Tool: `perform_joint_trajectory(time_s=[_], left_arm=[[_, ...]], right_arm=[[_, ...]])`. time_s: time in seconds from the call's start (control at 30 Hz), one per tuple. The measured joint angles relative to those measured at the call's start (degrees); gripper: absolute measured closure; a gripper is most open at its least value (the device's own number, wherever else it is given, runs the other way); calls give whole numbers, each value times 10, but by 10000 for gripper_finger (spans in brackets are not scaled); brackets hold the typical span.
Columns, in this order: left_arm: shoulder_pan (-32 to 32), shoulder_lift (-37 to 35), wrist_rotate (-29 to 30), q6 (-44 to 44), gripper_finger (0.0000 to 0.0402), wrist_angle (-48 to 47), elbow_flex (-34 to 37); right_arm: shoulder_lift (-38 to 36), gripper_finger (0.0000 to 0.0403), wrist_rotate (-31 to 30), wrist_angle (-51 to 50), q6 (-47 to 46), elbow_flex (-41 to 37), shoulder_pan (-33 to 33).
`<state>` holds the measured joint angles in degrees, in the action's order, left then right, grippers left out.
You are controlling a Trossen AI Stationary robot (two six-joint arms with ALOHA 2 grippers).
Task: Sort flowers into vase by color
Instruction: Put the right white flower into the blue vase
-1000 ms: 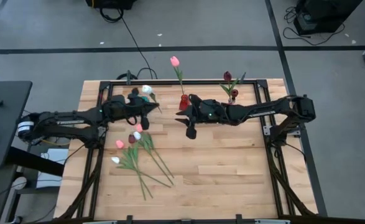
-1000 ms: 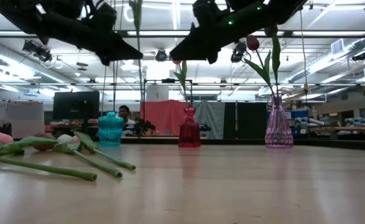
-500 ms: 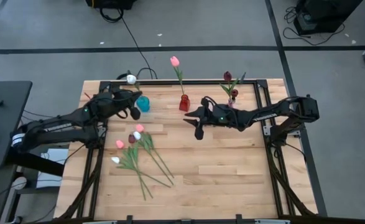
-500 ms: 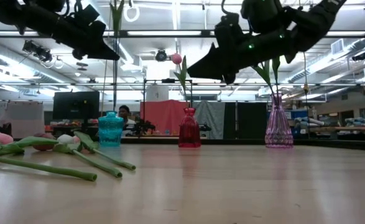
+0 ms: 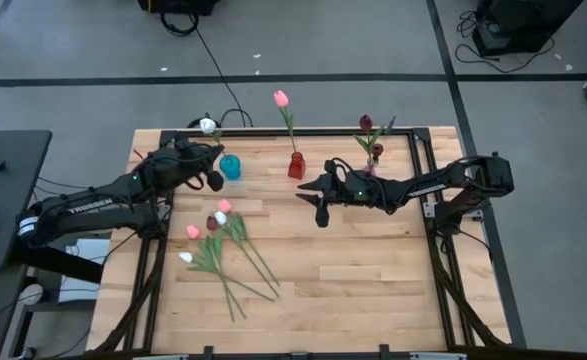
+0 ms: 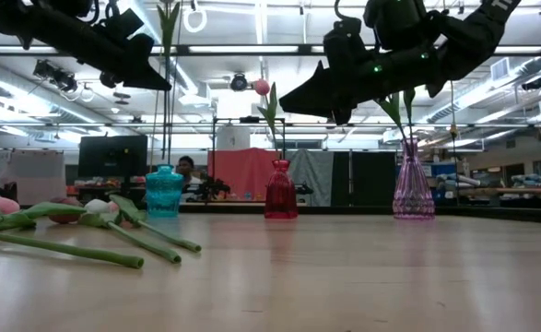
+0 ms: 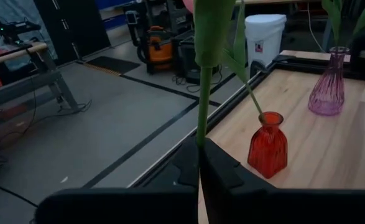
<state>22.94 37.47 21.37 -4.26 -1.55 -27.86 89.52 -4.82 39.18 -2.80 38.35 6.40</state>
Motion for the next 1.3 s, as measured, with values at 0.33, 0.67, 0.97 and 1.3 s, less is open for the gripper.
perform_joint_trajectory(time_s=[0.33,0.67,0.97,1.3], left_arm=[[14,0,-4,19,395,90,85],[36,0,-11,44,395,104,120],[58,0,-11,62,309,107,124],[58,0,-21,65,222,90,124]], right_arm=[[0,282,0,3,4,0,-1],[0,283,0,4,4,0,-1],[4,280,-38,2,-17,0,-3],[4,258,-60,-4,-12,0,-20]])
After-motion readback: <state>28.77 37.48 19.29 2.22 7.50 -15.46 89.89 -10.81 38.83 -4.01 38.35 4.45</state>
